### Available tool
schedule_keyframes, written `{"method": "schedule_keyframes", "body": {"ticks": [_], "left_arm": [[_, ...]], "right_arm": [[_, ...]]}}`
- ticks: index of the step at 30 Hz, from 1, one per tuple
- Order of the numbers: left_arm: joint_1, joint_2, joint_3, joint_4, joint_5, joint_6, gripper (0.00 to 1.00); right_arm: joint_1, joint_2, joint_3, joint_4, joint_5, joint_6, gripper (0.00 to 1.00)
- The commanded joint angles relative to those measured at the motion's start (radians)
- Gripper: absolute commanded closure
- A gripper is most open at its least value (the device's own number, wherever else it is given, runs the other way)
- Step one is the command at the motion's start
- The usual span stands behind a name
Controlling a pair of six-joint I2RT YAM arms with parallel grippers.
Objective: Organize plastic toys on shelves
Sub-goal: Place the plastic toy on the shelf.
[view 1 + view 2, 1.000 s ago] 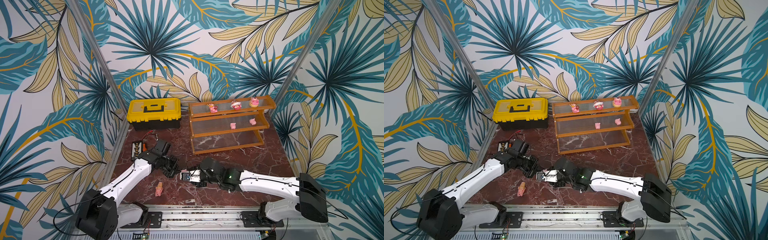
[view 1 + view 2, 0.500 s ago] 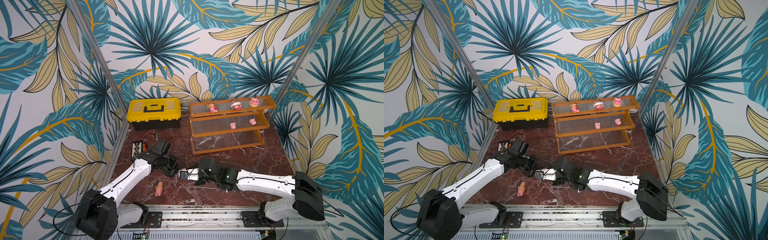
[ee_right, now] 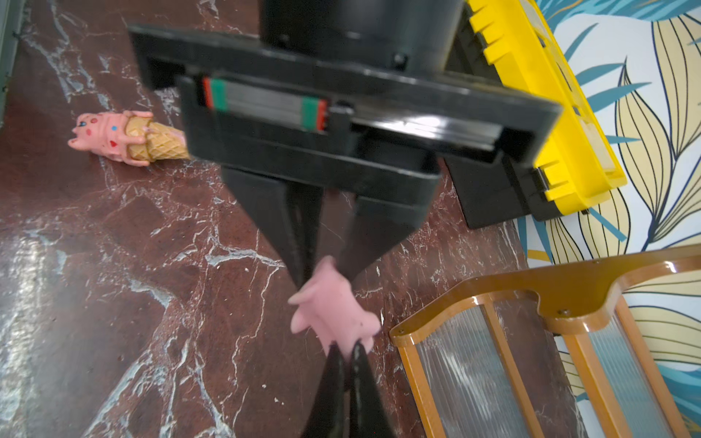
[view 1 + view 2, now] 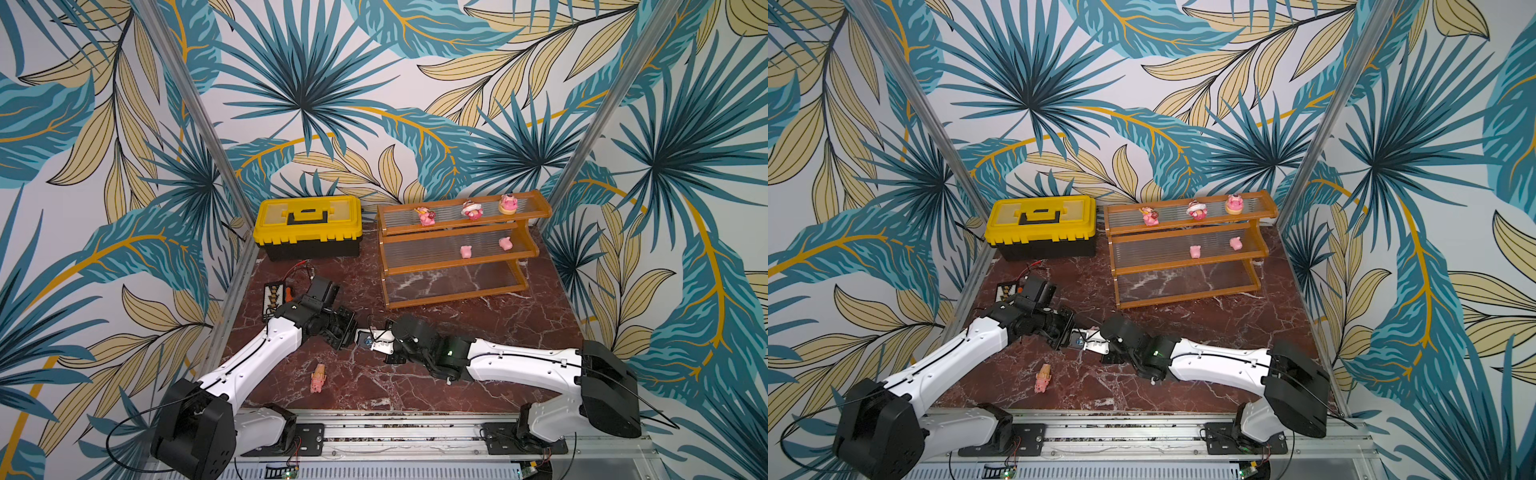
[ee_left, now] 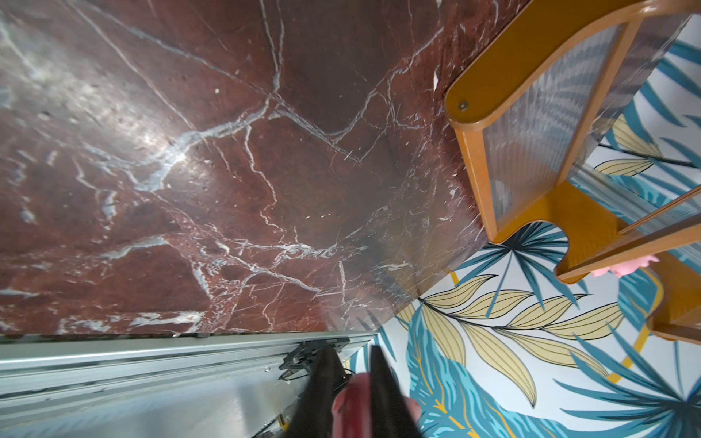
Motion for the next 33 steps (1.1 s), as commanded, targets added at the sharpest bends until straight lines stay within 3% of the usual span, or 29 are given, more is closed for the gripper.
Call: {"method": "schedule_keyframes", "body": {"ticks": [1,6,11,17,21,26,33], "left_arm": [[-0.001,-0.038,0.021,0.096,0.115,-0.012,0.53],[0.068,-0.113,0.06,0.114,0.054,0.034,0.31],[0.132,-0.187,0.105,0.077,-0.098,0.213,0.29],[0.15,-0.306,-0.043,0.219,-0.194,0.327,0.29],[0.155,-0.403,-0.159,0.333,-0.223,0.339,0.29],[0.171,-0.455,-0.177,0.312,-0.21,0.411,0.29],[0.2,-0.485,-0.168,0.263,-0.19,0.465,0.29]], "right_arm": [[0.003,-0.027,-0.039,0.052,-0.004,0.099,1.0],[-0.018,-0.141,-0.14,0.106,0.026,0.309,1.0],[-0.087,-0.324,-0.289,0.224,0.063,0.714,1.0],[-0.213,-0.454,-0.382,0.283,0.117,1.284,1.0],[-0.253,-0.41,-0.368,0.341,0.164,1.536,1.0],[-0.294,-0.267,-0.317,0.429,0.214,1.86,1.0],[-0.345,-0.076,-0.182,0.47,0.244,2.075,1.0]]}}
